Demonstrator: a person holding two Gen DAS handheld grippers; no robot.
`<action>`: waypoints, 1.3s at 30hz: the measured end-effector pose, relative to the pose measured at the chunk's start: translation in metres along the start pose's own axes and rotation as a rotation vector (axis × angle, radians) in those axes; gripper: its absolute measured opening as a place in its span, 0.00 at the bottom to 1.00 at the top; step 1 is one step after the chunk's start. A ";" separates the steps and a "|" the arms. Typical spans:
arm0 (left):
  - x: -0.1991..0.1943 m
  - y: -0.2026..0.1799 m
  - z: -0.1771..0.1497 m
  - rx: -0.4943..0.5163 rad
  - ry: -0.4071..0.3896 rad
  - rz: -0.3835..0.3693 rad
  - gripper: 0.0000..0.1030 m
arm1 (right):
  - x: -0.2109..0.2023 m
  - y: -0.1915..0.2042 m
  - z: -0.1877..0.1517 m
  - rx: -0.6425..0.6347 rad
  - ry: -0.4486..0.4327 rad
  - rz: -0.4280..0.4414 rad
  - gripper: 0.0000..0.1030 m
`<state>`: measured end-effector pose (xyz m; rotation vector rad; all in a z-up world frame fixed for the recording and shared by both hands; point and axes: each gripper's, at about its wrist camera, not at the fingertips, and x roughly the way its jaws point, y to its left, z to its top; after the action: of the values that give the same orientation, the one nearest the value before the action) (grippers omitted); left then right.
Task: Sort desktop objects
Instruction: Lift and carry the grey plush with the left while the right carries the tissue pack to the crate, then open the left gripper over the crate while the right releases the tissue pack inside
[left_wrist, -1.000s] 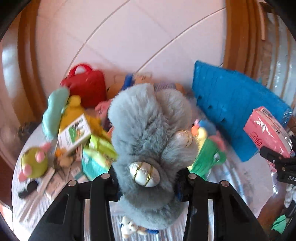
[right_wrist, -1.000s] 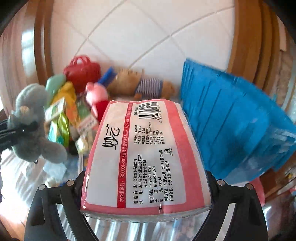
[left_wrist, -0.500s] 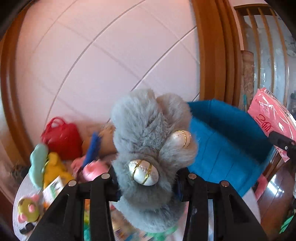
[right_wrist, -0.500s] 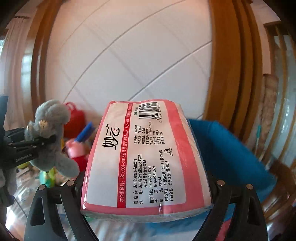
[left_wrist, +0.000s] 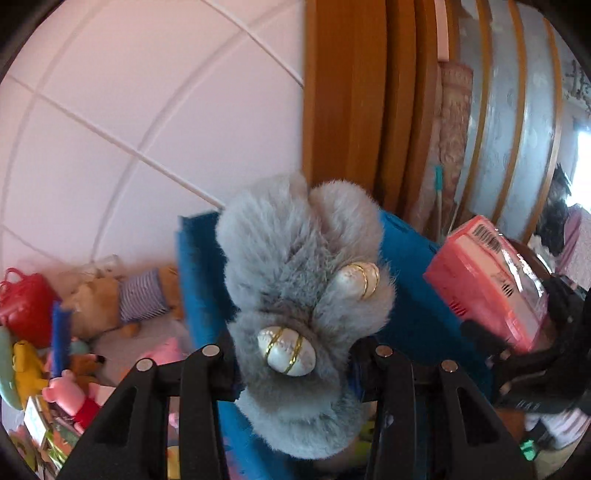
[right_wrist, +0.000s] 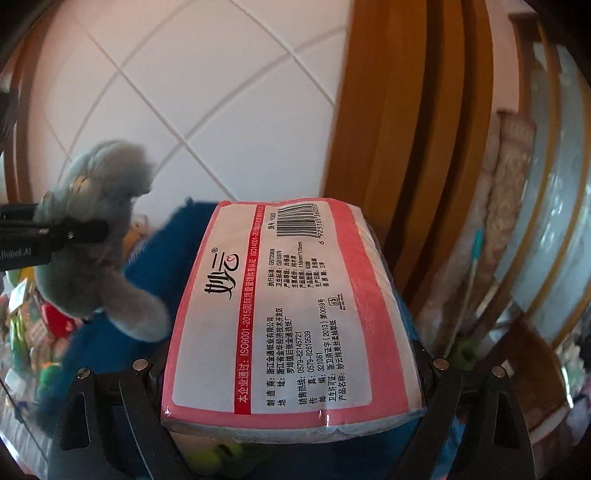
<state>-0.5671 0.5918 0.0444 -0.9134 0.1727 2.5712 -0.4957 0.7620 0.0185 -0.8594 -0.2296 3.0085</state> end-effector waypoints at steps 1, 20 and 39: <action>0.008 -0.006 0.002 0.004 0.017 0.007 0.39 | 0.011 -0.006 -0.002 0.005 0.015 0.007 0.89; 0.063 -0.024 -0.025 0.011 0.159 0.059 0.82 | 0.051 -0.039 -0.010 0.083 0.017 0.095 0.90; 0.047 -0.022 -0.033 0.006 0.136 0.044 0.82 | 0.052 -0.045 -0.004 0.081 0.007 0.069 1.00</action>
<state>-0.5721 0.6193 -0.0106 -1.0946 0.2421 2.5470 -0.5393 0.8095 -0.0059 -0.8893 -0.0792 3.0532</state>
